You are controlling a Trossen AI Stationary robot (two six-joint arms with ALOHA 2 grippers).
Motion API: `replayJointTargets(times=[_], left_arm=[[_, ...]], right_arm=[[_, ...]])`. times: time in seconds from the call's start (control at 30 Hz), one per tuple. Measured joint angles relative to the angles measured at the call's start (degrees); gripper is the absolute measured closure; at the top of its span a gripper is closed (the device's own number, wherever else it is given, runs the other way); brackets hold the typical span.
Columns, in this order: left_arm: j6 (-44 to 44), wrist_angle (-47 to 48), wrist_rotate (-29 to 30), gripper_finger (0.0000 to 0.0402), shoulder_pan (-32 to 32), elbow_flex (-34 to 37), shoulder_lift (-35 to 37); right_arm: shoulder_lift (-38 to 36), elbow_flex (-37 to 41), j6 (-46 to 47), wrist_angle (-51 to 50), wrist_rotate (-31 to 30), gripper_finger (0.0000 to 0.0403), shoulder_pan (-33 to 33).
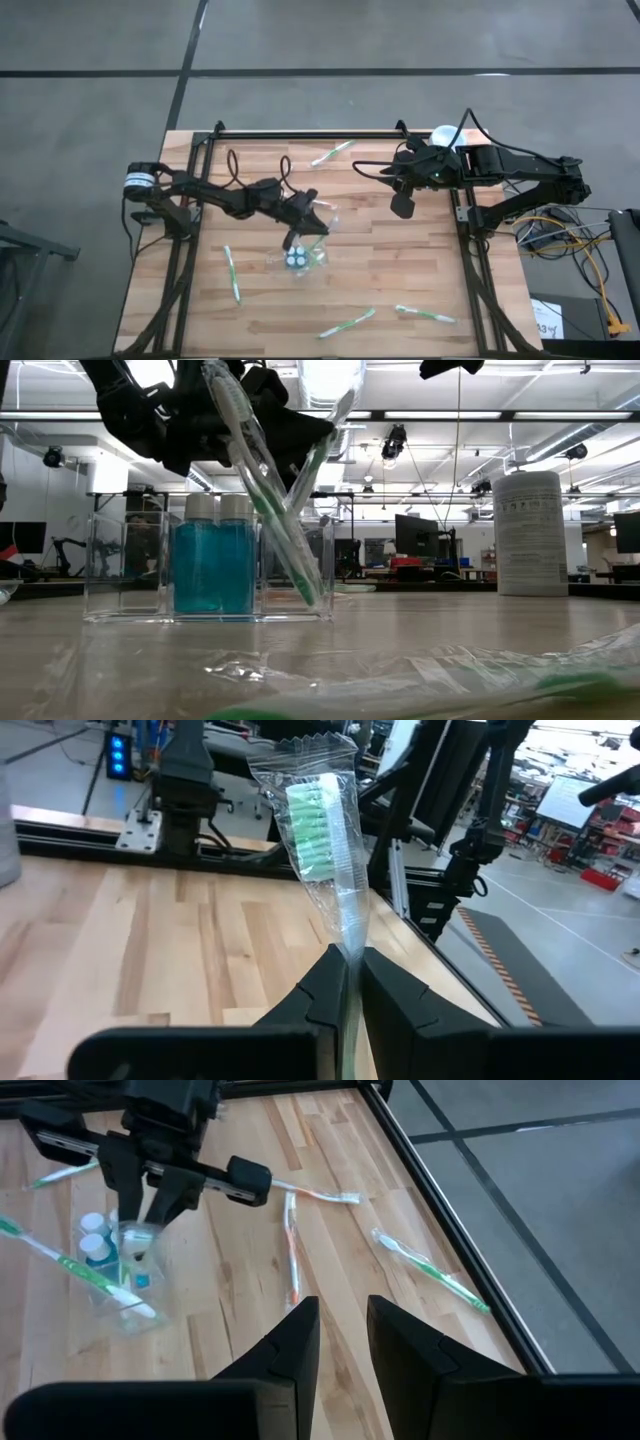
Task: Pick & Place toothbrushing station
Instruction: Put the green toothbrush into the transparent organizer
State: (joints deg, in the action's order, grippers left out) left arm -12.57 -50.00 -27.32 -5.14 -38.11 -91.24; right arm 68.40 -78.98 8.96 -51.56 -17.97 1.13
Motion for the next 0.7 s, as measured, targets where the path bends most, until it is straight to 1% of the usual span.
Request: replayJointTargets(times=[0.37, 0.7], left_arm=[[-0.09, -0.02, 0.25, 0.0372, -3.27, 0.0, 0.0], [-3.65, -0.35, 0.38, 0.0372, -6.88, 2.5, 0.06]], right_arm=[[0.0, 0.0, 0.01, 0.01, -0.01, 0.0321, -0.01], [0.0, 0.0, -0.01, 0.0, 0.0, 0.0321, -0.02]])
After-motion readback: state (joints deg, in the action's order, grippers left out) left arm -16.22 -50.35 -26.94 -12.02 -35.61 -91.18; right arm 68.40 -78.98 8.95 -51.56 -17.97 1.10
